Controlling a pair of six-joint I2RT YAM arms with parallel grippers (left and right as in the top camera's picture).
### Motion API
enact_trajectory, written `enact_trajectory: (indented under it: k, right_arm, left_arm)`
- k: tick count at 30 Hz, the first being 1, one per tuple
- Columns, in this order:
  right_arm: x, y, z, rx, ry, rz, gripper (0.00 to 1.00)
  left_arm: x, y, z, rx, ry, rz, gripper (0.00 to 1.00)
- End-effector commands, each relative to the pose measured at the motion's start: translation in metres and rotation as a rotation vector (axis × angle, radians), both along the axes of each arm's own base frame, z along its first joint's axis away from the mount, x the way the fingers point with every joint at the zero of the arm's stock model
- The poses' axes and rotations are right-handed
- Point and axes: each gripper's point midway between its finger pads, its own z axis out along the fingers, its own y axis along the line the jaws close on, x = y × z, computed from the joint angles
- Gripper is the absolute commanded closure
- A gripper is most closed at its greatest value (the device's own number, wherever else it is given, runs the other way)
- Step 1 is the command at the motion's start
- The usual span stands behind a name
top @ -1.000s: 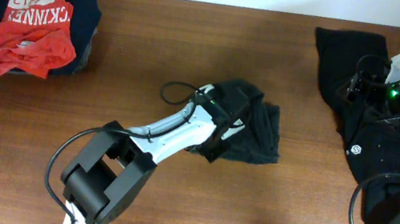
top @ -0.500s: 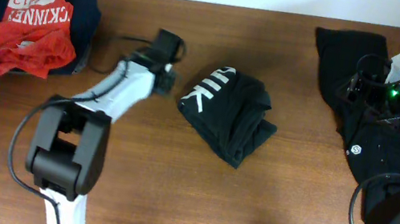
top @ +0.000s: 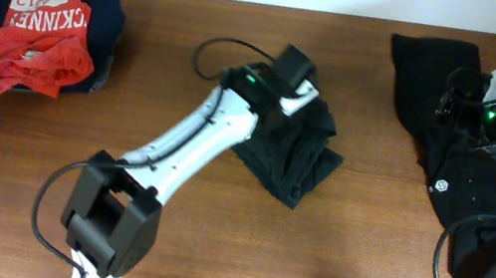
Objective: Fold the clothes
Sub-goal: 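Grasp the folded black T-shirt bundle with the left gripper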
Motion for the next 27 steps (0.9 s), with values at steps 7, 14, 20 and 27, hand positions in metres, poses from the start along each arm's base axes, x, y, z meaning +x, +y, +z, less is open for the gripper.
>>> enact_trajectory:
  k: [7, 14, 20, 27]
  right_arm:
    - [-0.010, -0.054, 0.015, -0.011, -0.039, -0.172, 0.01]
    - [-0.011, -0.054, 0.016, 0.014, -0.047, -0.174, 0.01]
    - [-0.011, -0.053, 0.016, 0.014, -0.045, -0.174, 0.01]
    - [-0.012, -0.053, 0.016, 0.017, -0.040, -0.174, 0.01]
  left_arm:
    - [-0.056, -0.078, -0.023, 0.088, -0.045, -0.216, 0.26]
    - [-0.063, -0.081, -0.077, 0.255, -0.057, -0.232, 0.26]
    - [-0.058, -0.079, -0.093, 0.301, -0.077, -0.215, 0.26]
    - [-0.069, -0.088, -0.105, 0.354, -0.083, -0.334, 0.24]
